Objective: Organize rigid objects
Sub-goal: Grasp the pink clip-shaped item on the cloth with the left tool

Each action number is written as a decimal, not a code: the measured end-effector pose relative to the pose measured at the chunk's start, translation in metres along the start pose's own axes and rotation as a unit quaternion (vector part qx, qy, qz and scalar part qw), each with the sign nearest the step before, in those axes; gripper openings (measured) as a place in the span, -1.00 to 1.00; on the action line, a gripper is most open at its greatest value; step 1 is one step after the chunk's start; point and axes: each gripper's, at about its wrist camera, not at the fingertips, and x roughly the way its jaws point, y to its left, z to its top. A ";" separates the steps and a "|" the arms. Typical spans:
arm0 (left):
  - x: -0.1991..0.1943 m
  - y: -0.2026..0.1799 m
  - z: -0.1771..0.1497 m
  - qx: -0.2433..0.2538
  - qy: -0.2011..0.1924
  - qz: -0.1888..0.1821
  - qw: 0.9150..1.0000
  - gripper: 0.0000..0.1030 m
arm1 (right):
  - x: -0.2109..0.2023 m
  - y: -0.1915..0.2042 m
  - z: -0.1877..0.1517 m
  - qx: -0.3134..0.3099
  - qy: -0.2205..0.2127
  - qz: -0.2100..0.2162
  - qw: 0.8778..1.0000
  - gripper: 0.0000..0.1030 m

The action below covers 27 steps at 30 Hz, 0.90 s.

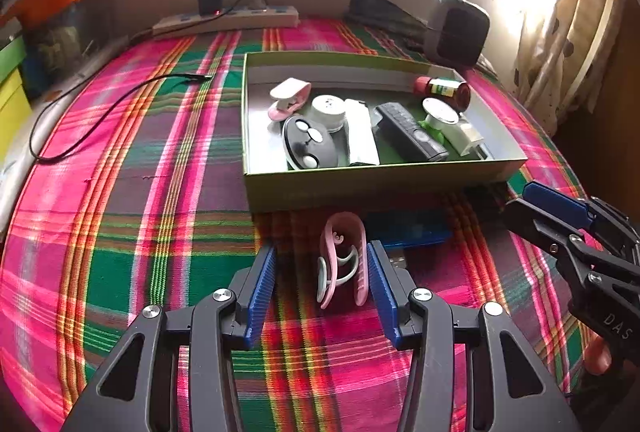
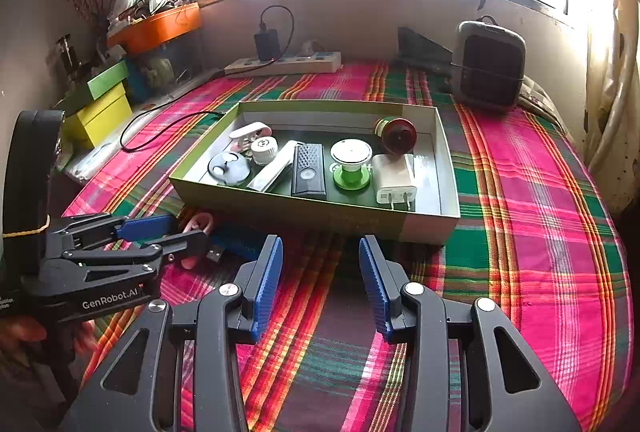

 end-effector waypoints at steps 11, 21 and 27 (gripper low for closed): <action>-0.001 0.012 0.000 0.007 -0.004 0.016 1.000 -0.52 | 0.017 0.009 0.004 -0.027 0.032 0.031 0.999 -0.19; -0.007 0.036 -0.005 -0.012 -0.010 0.019 1.000 -0.55 | 0.036 0.022 0.009 -0.058 0.056 0.068 0.994 -0.19; -0.008 0.043 -0.006 -0.021 -0.013 0.013 1.000 -0.55 | 0.043 0.032 0.016 -0.075 0.053 0.099 0.991 -0.19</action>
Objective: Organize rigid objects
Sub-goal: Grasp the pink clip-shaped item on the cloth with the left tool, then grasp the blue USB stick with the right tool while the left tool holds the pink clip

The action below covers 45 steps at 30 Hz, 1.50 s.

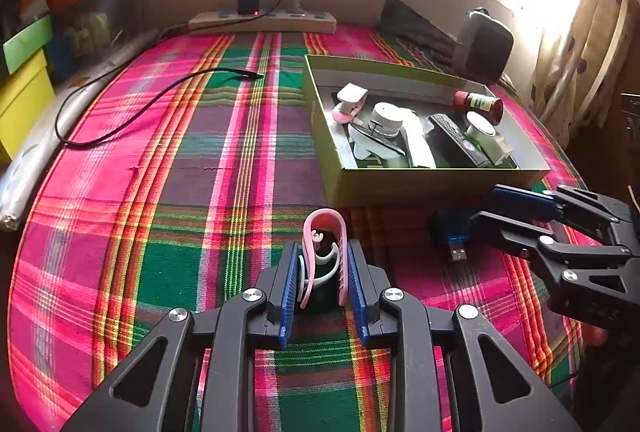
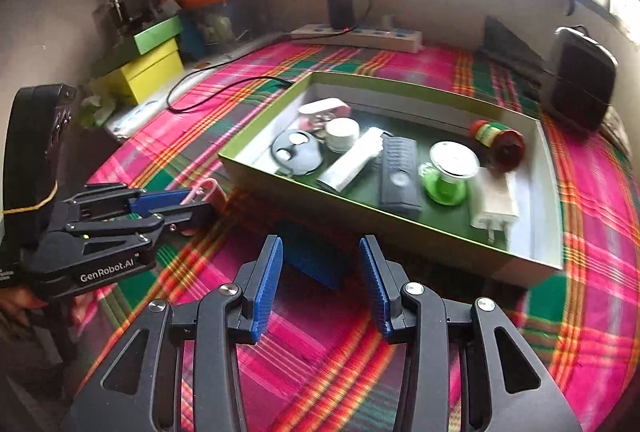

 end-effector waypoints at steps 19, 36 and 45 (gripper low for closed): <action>-0.001 0.005 0.000 -0.006 -0.006 -0.016 1.000 -0.55 | 0.019 0.001 0.005 -0.015 0.035 0.031 0.999 -0.19; 0.000 0.005 0.000 -0.002 -0.006 -0.013 1.000 -0.55 | 0.024 0.024 -0.005 -0.072 0.045 -0.016 0.996 -0.19; 0.000 -0.001 -0.001 0.012 -0.010 0.005 1.000 -0.54 | 0.024 0.023 -0.005 -0.064 0.034 -0.039 0.997 -0.19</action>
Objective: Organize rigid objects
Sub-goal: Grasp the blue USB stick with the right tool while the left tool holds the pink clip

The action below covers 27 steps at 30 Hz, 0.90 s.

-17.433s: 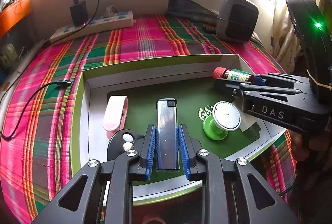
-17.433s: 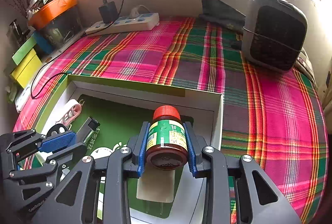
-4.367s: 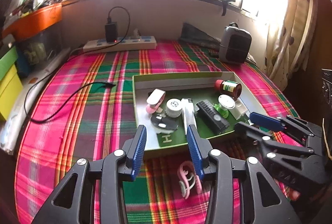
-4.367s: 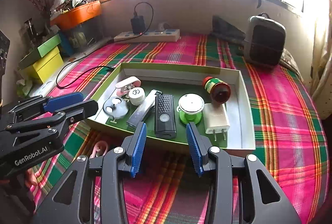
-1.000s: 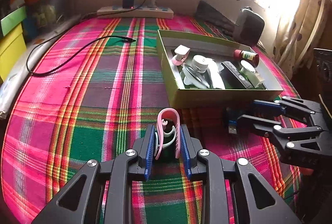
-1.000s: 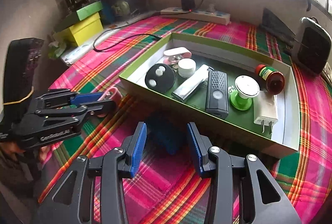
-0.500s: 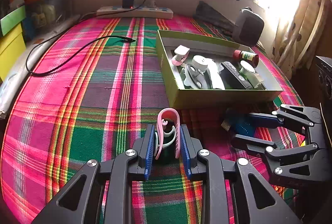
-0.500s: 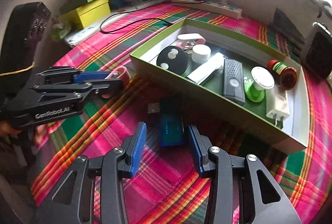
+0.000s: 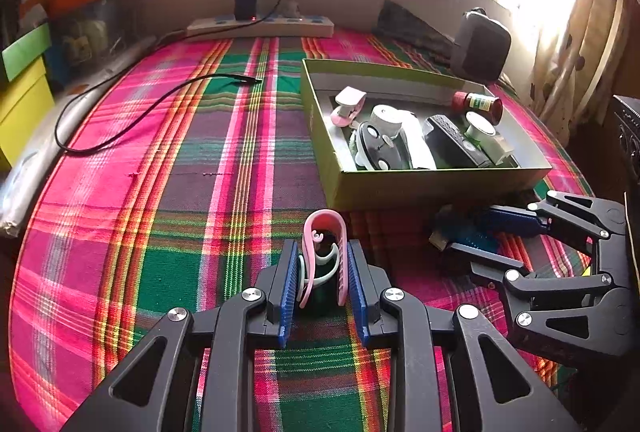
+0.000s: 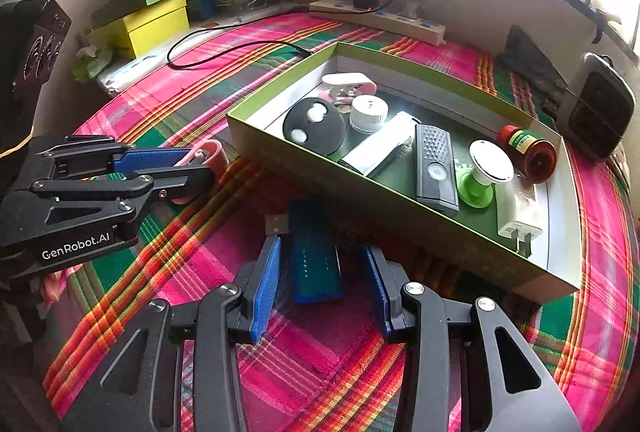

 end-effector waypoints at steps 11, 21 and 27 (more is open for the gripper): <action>0.000 -0.002 -0.001 0.002 -0.001 0.002 1.000 -0.54 | -0.003 -0.001 -0.003 0.003 -0.009 0.001 1.000 -0.55; 0.000 -0.001 -0.001 0.001 0.000 0.002 1.000 -0.54 | -0.004 -0.003 -0.004 0.006 -0.010 -0.001 1.000 -0.56; 0.000 -0.002 -0.001 0.002 0.000 0.003 1.000 -0.55 | -0.004 -0.003 -0.004 0.007 -0.010 -0.002 1.000 -0.56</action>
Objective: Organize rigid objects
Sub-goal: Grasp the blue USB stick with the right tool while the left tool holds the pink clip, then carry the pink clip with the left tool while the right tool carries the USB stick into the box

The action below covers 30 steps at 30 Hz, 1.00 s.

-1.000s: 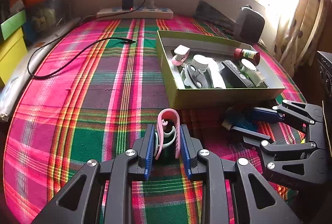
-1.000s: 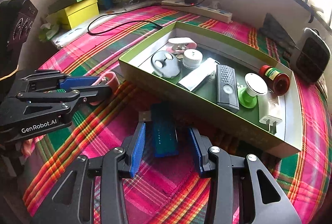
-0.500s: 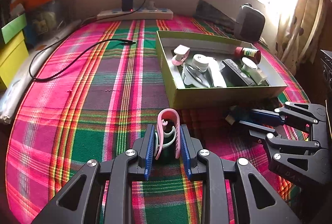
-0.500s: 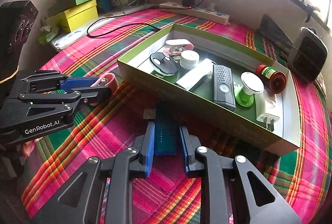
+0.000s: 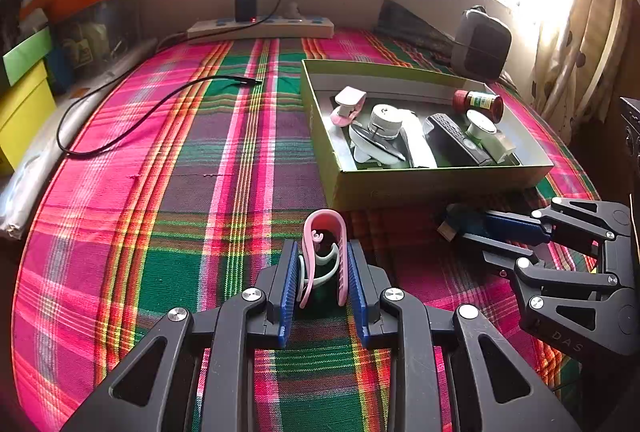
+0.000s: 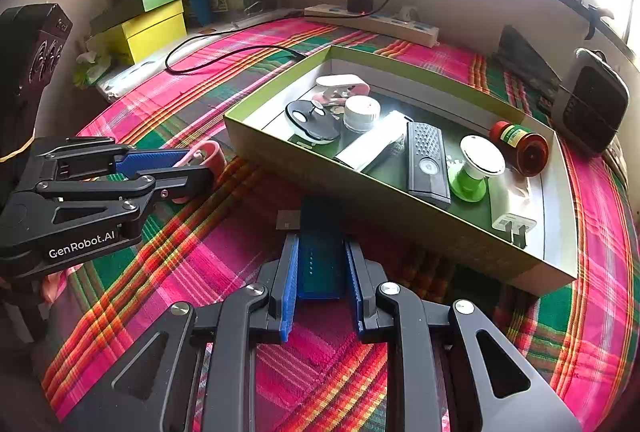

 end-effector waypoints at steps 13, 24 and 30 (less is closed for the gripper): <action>-0.009 0.002 0.001 -0.002 -0.010 -0.001 1.000 -0.57 | -0.008 -0.004 -0.002 0.022 -0.007 0.003 1.000 -0.56; -0.023 -0.001 -0.002 0.000 -0.021 0.001 1.000 -0.57 | -0.018 0.000 -0.006 0.033 -0.020 0.014 0.999 -0.56; -0.031 -0.003 -0.004 0.002 -0.027 -0.002 1.000 -0.57 | -0.027 -0.003 -0.008 0.047 -0.029 0.014 0.998 -0.56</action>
